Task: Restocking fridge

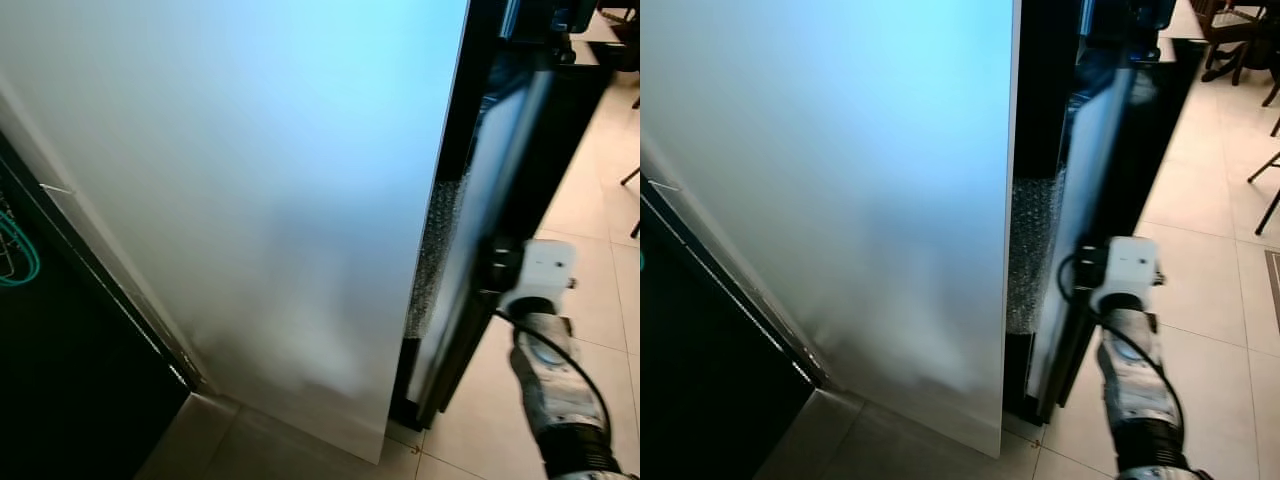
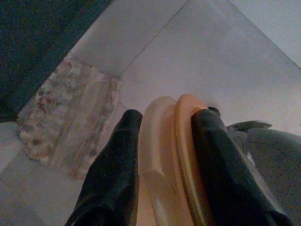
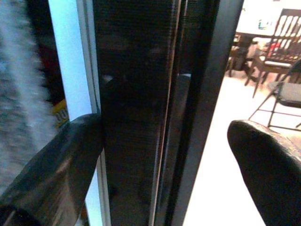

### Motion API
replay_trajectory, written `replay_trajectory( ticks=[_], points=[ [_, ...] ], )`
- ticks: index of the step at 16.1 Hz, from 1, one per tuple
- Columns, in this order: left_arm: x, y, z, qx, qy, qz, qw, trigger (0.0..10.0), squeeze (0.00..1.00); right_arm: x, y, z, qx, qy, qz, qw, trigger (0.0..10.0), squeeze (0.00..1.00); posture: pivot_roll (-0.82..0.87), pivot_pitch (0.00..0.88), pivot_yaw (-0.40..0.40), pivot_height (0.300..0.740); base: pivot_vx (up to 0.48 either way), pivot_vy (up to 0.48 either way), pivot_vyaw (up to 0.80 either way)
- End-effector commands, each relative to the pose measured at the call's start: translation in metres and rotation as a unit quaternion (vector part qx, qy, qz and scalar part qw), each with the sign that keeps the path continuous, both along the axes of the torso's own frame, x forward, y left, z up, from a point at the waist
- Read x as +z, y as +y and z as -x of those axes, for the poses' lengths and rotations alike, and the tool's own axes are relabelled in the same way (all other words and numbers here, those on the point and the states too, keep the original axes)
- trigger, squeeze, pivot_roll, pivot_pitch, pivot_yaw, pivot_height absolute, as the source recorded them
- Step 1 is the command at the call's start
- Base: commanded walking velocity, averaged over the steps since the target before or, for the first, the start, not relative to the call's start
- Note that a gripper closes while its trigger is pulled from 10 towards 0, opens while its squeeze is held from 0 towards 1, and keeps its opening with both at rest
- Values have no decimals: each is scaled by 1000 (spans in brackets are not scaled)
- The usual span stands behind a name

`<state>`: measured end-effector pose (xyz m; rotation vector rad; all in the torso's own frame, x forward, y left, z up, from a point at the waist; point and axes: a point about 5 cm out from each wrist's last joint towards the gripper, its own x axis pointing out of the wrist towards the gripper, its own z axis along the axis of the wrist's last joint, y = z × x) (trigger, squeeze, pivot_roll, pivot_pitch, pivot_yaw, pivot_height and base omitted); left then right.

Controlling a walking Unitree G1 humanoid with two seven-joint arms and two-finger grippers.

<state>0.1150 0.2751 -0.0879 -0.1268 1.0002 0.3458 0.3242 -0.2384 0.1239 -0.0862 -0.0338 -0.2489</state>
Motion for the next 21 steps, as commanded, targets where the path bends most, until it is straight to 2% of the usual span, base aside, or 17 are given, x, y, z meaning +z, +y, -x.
replay_trajectory(
  ticks=[1, 2, 5, 7, 11, 13, 14, 15, 16, 17, 18, 19, 20, 21],
  points=[
    [-1, 3, 6, -3, 14, -4, 1000, 10000, 0, 8, -35, 9, -68, -12, -3, 998, 10000, 0, -88, 0, 83, 740, 0, 0, 0],
    [-1, 3, 5, -3, 13, -4, 1000, 10000, 0, 5, -51, 16, -94, -5, 6, 996, 10000, 0, -91, 0, 83, 740, 0, 0, 0],
    [-1, 4, 5, -1, 13, -5, 1000, 10000, 0, -6, -71, 31, -130, 17, 18, 991, 10000, 0, -97, 0, 84, 740, 0, 0, 0],
    [-1, 2, 5, -2, 14, -4, 1000, 10000, 0, -24, -82, 46, -160, 45, 15, 986, 10000, 0, -100, 0, 85, 740, 0, 0, 0],
    [-2, 0, 5, -4, 14, -1, 1000, 10000, 0, -64, -81, 62, -165, 116, -1, 979, 10000, 0, -99, 0, 82, 740, 0, 0, 0],
    [-2, 0, 5, -1, 14, 1, 1000, 10000, 0, -103, -71, 77, -148, 194, -27, 969, 10000, 0, -103, 0, 82, 740, 0, 0, 0],
    [-2, -1, 5, -2, 14, 1, 1000, 10000, 0, -124, -65, 89, -142, 244, -41, 958, 10000, 0, -108, 0, 87, 740, 0, 0, 0],
    [-2, -2, 5, -6, 17, 3, 1000, 10000, 0, -158, -52, 114, -127, 334, -67, 932, 10000, 0, -107, 0, 90, 740, 0, 0, 0],
    [-2, -2, 5, -8, 17, 4, 1000, 10000, 0, -170, -46, 126, -111, 372, -64, 919, 10000, 0, -96, 0, 87, 740, 0, 0, 0],
    [-2, -2, 4, -6, 15, 5, 1000, 10000, 0, -186, -36, 145, -66, 431, -33, 899, 10000, 0, -96, 0, 86, 740, 0, 0, 0],
    [-1, -1, 2, -2, 12, 4, 1000, 10000, 0, -198, -33, 167, -66, 475, -20, 877, 10000, 0, -87, 0, 87, 740, 0, 0, 0],
    [-1, 0, 2, 2, 9, 3, 1000, 10000, 0, -203, -35, 179, -95, 489, -45, 866, 10000, 0, -78, 0, 86, 740, 0, 0, 0],
    [0, 1, 1, 5, 7, 3, 1000, 10000, 0, -207, -30, 185, -129, 472, -98, 866, 10000, 0, -79, 0, 91, 740, 0, 0, 0],
    [0, 1, 1, 4, 7, 2, 1000, 10000, 0, -209, -25, 187, -137, 466, -117, 866, 10000, 0, -82, 0, 92, 740, 0, 0, 0]
  ],
)
